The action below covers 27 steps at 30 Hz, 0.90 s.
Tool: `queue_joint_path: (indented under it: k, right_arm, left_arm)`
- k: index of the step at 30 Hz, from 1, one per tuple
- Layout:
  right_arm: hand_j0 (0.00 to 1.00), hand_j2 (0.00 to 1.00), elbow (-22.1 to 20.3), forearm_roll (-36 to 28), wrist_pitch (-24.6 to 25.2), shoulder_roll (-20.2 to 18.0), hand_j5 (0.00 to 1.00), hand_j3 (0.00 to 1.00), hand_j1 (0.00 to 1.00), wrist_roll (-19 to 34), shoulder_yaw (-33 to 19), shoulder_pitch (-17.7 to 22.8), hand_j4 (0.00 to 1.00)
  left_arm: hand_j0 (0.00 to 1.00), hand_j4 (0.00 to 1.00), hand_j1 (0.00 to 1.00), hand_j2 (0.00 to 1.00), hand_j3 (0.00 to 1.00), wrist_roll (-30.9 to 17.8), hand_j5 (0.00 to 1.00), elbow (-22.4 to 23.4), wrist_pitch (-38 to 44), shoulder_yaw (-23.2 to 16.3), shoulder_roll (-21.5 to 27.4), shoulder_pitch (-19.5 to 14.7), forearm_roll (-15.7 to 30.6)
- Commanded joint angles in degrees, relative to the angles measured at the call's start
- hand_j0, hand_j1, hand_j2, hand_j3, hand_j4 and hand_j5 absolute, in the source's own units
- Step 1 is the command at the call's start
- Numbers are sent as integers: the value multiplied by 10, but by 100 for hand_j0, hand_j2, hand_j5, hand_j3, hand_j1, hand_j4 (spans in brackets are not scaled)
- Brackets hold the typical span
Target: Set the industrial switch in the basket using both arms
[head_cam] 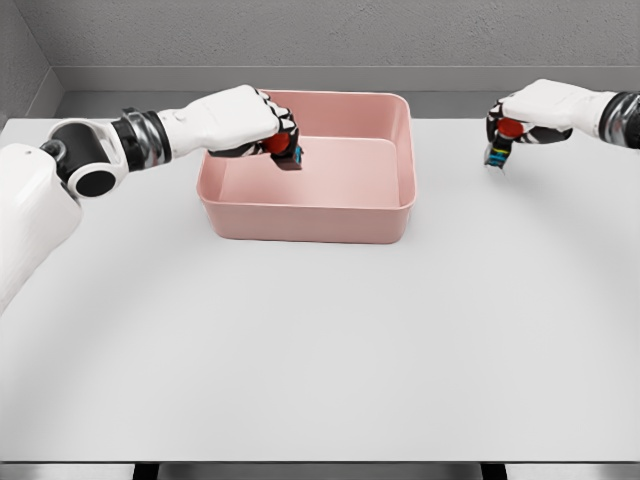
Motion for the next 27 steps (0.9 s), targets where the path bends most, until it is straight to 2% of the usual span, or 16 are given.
queue_joint_path:
  k: [1,4,8,9,10,11,12,13,19,24,26,27]
  right_arm:
    - [46,46,-14,-3,1,4,46,46,46,0,-2,0,46]
    - [46,46,-35,-4,1,5,46,46,46,0,-2,-6,46]
    - [46,46,-39,-5,1,6,46,46,46,0,-2,-12,46]
    - [46,46,-40,-5,1,13,46,46,46,0,-2,-16,46]
    - [45,45,-44,-5,1,15,45,45,45,0,-2,-17,45]
    - [45,45,-47,-5,1,16,45,45,45,0,-2,-18,45]
    - [45,45,-50,-5,1,17,45,45,45,1,-2,-21,45]
    - [45,45,-59,-5,1,17,45,45,45,1,-2,-21,45]
    - [44,44,-91,-5,1,17,44,44,44,8,-2,-25,44]
    - [44,44,-138,-6,1,17,44,44,44,12,-2,-26,44]
    - [44,44,-145,-6,1,32,44,44,44,22,1,-33,44]
    - [44,44,-150,-6,1,32,44,44,44,22,1,-33,44]
  left_arm:
    - [43,43,43,43,43,0,43,9,1,1,-2,0,4]
    - [43,43,43,43,43,1,43,45,1,1,-13,-9,4]
    - [45,45,45,45,45,1,45,54,1,1,-13,-11,4]
    - [56,56,56,56,56,2,56,54,1,1,-13,-11,4]
    - [72,72,72,72,72,2,72,54,1,1,-12,-11,4]
    - [82,82,82,82,82,2,82,54,1,1,-12,-11,4]
    - [90,90,90,90,90,2,90,54,1,1,-11,-11,5]
    - [93,93,93,93,93,2,93,54,1,2,-9,-11,5]
    - [94,94,94,94,94,3,94,52,1,6,-4,-11,5]
    - [94,94,94,94,94,4,94,48,1,6,-3,-10,8]
    - [96,96,96,96,96,5,96,33,1,7,-3,-9,14]
    - [97,97,97,97,97,5,97,16,1,7,14,-7,29]
